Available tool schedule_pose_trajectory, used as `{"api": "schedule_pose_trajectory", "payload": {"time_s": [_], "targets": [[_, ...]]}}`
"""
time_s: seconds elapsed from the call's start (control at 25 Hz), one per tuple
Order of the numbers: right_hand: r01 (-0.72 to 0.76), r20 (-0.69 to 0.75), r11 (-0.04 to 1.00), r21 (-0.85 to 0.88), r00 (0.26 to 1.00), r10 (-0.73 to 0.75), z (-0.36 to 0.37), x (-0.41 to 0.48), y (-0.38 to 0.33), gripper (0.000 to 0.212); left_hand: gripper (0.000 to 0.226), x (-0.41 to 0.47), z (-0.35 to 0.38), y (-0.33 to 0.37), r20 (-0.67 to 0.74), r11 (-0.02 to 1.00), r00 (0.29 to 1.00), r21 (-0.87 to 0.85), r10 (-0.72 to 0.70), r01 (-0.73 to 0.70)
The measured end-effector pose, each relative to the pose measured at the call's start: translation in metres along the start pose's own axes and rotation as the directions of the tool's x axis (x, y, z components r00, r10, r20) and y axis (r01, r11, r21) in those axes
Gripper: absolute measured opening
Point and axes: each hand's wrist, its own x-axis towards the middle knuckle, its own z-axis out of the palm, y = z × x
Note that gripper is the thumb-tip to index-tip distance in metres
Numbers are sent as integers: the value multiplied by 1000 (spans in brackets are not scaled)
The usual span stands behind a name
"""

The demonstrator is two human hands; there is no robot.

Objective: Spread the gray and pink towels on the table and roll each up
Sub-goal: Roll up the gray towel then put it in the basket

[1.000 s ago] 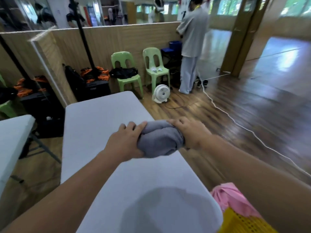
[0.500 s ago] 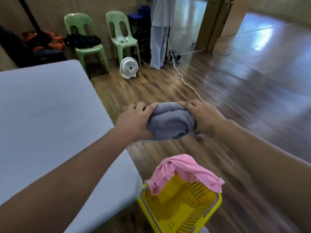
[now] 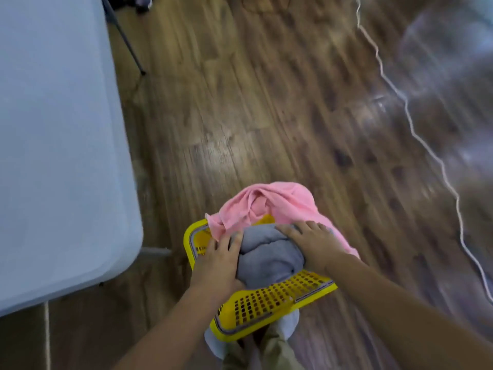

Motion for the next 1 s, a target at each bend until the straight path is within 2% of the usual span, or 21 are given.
{"api": "schedule_pose_trajectory", "payload": {"time_s": [0.12, 0.28, 0.4, 0.52, 0.6, 0.72, 0.8, 0.88, 0.96, 1.0], "targets": [[37, 147, 999, 25, 988, -40, 120, 53, 17, 102, 127, 50, 100, -9, 138, 999, 989, 6, -49, 48], [30, 238, 998, 56, 970, -42, 264, 129, 44, 100, 123, 131, 237, -27, 245, 994, 964, 64, -100, 87], [22, 233, 998, 60, 972, -36, 345, 171, 52, 77, 110, 170, 320, -38, 273, 985, 950, 118, -151, 123], [-8, 283, 1000, 7, 959, 6, 396, 193, 48, 57, 80, 179, 370, -42, 295, 980, 940, 149, -173, 134], [10, 332, 999, -51, 943, 8, 413, 195, 42, 55, 79, 172, 385, -42, 362, 985, 919, 124, -157, 119], [24, 359, 995, -92, 933, 10, 406, 191, 33, 64, 89, 167, 385, -45, 402, 989, 904, 70, -146, 128], [34, 375, 997, -67, 927, -7, 389, 185, 34, 70, 96, 166, 370, -42, 416, 992, 901, 53, -126, 114], [41, 314, 999, -19, 949, -33, 374, 177, 33, 67, 100, 165, 353, -37, 420, 994, 901, 62, -108, 91], [12, 264, 1000, -2, 965, -11, 351, 160, 31, 67, 96, 156, 333, -31, 410, 993, 905, 65, -115, 97], [-19, 287, 999, 32, 958, 9, 337, 147, 29, 68, 91, 148, 322, -26, 407, 994, 907, 64, -108, 90]]}}
